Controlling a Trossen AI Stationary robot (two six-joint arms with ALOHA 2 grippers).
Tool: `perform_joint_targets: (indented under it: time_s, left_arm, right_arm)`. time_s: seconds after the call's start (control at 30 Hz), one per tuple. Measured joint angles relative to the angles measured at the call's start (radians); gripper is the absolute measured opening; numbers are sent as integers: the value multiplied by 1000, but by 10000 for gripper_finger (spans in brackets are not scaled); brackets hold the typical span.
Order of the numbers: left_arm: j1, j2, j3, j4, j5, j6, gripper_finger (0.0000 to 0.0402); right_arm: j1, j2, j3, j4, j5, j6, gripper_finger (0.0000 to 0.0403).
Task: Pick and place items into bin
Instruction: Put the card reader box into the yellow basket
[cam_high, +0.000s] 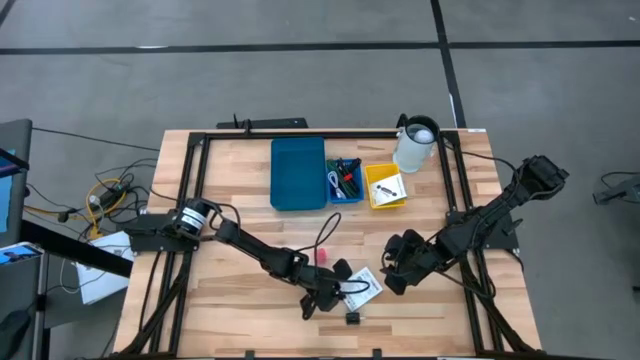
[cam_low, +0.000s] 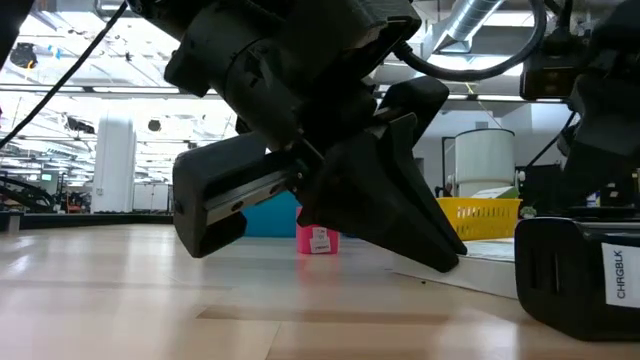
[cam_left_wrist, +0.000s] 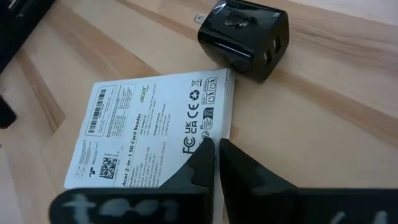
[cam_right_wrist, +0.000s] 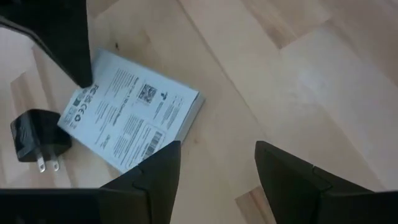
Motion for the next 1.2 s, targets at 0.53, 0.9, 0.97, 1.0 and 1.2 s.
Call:
perform_joint_targets:
  time_s: [0.53,0.9,0.97,1.0,1.2]
  left_arm:
    - [1,0,0,0,-85,-39,0]
    - [-15,0,0,0,-107,-67,0]
    - [-16,0,0,0,-110,-70,0]
    - [-18,0,0,0,-108,-73,0]
    - [-29,0,0,0,-106,-87,0]
  right_arm:
    - [76,145,0,178,-202,10,207]
    - [92,240,3,309,-175,53,219]
    - [100,214,1,276,-154,62,221]
    - [103,200,-2,251,-148,64,221]
    - [101,167,-3,153,-110,91,221]
